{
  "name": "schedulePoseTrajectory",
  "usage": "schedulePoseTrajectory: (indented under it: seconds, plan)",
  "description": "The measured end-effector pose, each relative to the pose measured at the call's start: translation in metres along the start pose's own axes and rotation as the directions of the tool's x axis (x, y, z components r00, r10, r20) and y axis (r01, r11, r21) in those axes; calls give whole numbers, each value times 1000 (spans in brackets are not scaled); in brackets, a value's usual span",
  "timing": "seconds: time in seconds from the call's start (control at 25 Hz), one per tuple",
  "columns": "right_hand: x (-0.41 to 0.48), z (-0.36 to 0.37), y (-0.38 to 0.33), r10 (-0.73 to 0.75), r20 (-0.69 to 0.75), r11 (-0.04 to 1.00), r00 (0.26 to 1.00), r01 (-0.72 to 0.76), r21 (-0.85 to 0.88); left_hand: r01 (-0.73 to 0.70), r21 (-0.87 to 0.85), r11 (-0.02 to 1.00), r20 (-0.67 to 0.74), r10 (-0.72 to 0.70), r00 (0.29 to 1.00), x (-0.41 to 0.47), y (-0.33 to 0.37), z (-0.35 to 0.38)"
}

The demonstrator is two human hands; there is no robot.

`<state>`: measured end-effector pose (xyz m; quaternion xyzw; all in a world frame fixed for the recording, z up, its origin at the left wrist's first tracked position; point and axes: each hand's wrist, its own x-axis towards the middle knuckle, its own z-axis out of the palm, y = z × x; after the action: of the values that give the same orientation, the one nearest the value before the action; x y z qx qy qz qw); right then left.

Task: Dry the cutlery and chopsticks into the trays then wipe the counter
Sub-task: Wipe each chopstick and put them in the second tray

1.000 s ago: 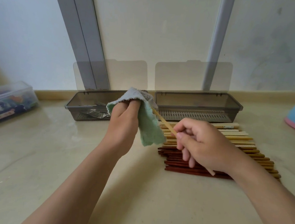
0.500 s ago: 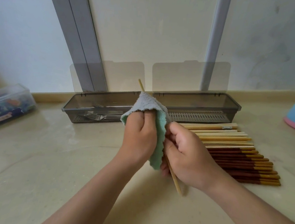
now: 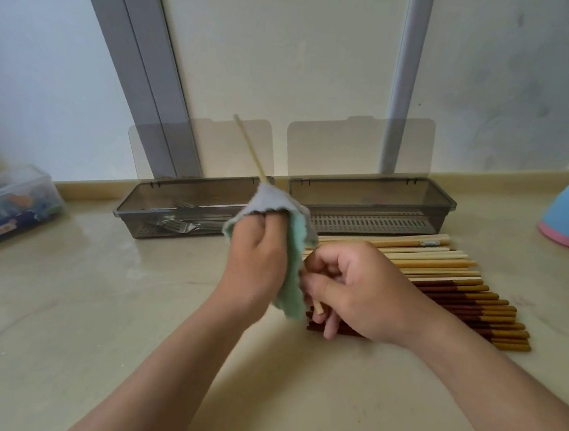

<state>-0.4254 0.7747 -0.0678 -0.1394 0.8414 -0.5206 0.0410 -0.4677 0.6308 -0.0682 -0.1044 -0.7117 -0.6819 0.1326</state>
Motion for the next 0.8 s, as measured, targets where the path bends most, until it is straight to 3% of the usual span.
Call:
schedulePoseTrajectory:
  seconds: [0.12,0.28,0.48,0.68,0.8]
  plan:
    - [1,-5,2,11,-35,993,999,-7,119,-5,92,996,51,0,999,-6,1,3]
    - [0,-5,1,47,78,994,996,-54,92,77,-68,995,33,-74,997,5,2,-9]
    - [1,-1,2,-58,-111,982,992,77,175,102,-57,993,146,-92,985,-8,2,2]
    - [5,-27,7,-57,-249,998,967,46,-50,-124,204,971,316,55,947,-8,-3,-5]
    - [9,-35,10,-19,-341,968,940,102,228,-176,239,955,510,31,860,-6,-2,-14]
